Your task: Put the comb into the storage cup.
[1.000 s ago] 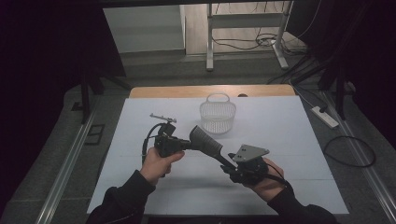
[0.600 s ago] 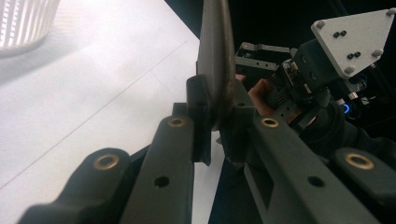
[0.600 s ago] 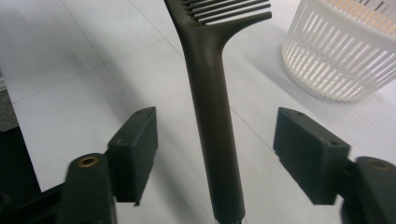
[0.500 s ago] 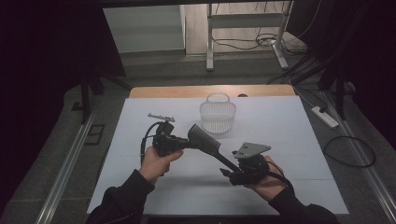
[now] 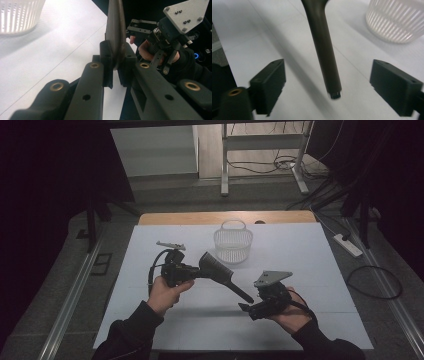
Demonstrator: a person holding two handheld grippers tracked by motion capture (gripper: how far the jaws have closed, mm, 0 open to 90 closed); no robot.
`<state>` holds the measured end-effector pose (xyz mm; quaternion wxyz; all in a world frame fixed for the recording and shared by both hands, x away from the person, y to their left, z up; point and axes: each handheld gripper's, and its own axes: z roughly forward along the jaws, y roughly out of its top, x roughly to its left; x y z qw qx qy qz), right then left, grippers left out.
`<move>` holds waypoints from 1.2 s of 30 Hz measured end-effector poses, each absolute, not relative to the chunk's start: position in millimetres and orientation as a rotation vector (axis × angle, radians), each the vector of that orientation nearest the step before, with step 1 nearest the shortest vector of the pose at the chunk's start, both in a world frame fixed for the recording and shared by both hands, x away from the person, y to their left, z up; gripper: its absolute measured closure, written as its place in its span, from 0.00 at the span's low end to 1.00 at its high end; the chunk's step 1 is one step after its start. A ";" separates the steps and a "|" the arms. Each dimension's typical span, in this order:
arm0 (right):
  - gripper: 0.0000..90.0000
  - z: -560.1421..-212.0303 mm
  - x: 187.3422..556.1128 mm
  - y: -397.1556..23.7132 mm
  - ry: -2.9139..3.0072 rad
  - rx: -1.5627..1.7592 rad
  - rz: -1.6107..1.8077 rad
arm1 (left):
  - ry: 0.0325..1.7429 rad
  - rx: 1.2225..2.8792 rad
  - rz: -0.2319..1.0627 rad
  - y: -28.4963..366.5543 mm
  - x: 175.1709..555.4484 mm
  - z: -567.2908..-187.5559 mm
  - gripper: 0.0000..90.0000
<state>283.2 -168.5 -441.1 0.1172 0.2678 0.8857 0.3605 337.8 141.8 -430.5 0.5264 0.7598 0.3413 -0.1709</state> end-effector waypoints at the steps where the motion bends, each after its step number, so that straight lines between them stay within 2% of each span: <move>1: 0.12 -441.7 283.7 -169.0 2.602 0.781 1.048 | 0.819 1.815 -0.409 142.6 337.9 -430.6 0.92; 23: 0.01 -448.5 281.1 -187.4 2.608 0.788 1.012 | 0.852 1.794 -0.341 158.2 340.4 -423.7 0.92; 36: 0.00 -451.8 278.6 -200.6 2.598 0.813 1.001 | 0.865 1.781 -0.313 165.7 344.2 -419.4 0.92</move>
